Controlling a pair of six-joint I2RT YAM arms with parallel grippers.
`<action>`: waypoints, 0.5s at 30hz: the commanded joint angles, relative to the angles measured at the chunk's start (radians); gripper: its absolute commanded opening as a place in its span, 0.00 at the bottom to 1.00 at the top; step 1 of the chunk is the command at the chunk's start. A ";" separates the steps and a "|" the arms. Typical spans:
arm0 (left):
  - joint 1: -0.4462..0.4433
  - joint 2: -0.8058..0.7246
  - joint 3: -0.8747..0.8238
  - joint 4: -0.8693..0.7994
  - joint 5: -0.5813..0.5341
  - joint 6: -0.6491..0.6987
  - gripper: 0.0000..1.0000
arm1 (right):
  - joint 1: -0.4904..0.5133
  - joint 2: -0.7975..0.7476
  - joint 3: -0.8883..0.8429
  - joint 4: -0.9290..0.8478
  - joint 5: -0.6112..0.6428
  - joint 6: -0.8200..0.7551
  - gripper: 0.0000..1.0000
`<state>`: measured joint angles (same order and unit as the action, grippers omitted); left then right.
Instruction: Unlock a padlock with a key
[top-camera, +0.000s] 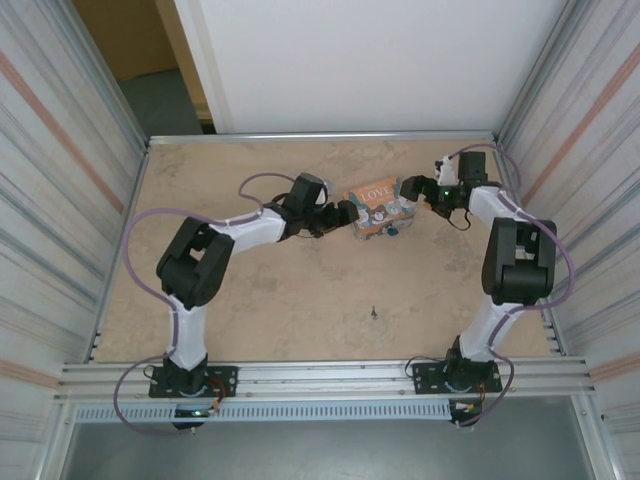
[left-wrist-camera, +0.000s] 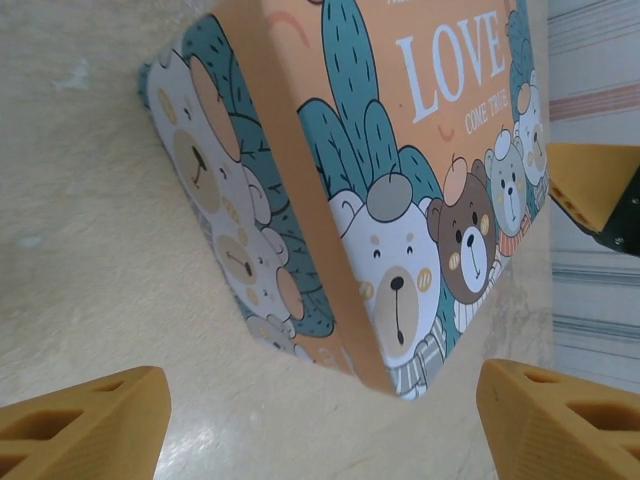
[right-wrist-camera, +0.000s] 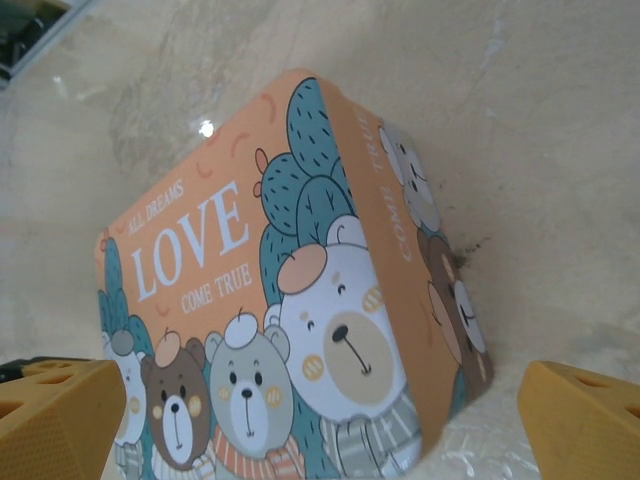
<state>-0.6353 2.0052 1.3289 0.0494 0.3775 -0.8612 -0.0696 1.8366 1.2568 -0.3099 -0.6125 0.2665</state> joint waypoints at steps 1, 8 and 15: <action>-0.006 0.038 0.070 0.045 0.061 -0.055 0.79 | 0.017 0.051 0.066 -0.067 -0.044 -0.059 0.99; -0.008 0.120 0.148 0.038 0.096 -0.063 0.78 | 0.034 0.116 0.148 -0.130 -0.069 -0.131 0.97; -0.007 0.159 0.199 0.028 0.115 -0.065 0.78 | 0.051 0.109 0.145 -0.172 -0.097 -0.159 0.95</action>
<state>-0.6373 2.1498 1.4906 0.0792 0.4648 -0.9180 -0.0322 1.9427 1.3861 -0.4274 -0.6720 0.1459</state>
